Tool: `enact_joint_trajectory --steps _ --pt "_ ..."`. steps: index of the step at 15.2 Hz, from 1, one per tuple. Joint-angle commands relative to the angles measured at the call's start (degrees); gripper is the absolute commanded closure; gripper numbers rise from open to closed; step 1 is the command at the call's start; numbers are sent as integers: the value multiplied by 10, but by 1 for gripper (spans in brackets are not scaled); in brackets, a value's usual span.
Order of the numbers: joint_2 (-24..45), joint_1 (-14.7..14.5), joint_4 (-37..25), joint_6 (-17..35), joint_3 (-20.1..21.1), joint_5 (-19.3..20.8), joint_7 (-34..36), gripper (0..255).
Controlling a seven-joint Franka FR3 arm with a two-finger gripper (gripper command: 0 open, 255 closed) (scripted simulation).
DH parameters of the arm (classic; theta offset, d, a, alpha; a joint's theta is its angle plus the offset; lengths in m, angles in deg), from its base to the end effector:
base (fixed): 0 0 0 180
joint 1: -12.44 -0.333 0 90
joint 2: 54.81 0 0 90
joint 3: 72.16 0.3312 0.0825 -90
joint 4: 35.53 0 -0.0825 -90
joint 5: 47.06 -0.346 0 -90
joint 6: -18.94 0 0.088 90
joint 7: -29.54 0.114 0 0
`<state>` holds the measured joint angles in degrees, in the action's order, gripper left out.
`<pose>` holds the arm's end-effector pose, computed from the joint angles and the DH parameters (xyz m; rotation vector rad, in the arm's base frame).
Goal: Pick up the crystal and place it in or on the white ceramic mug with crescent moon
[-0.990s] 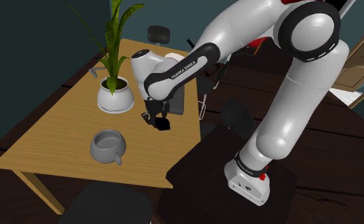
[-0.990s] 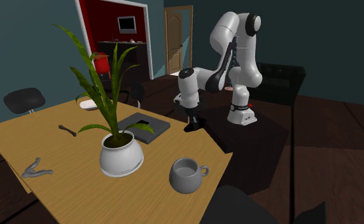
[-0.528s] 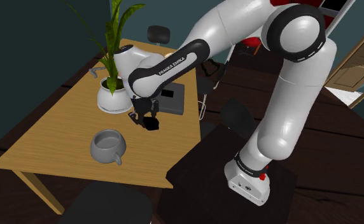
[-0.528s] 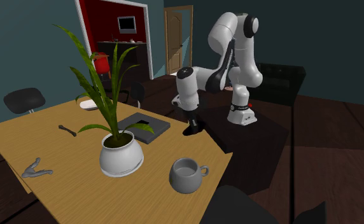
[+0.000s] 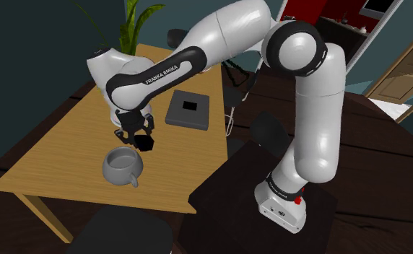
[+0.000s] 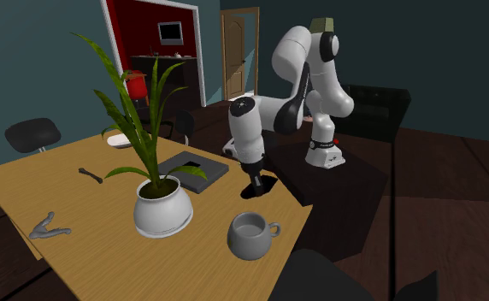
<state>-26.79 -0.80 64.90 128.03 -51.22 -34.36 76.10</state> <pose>0.5151 0.3036 0.3148 2.9083 -0.1819 -0.3119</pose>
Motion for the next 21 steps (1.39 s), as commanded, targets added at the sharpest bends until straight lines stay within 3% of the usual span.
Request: enact_joint_trajectory --steps 1,5,21 --pt "45 -21 -71 -29 -1 8 13 255" --pt "125 -62 -206 -85 -5 19 29 255" --pt "180 -67 -188 -15 -17 35 38 255"
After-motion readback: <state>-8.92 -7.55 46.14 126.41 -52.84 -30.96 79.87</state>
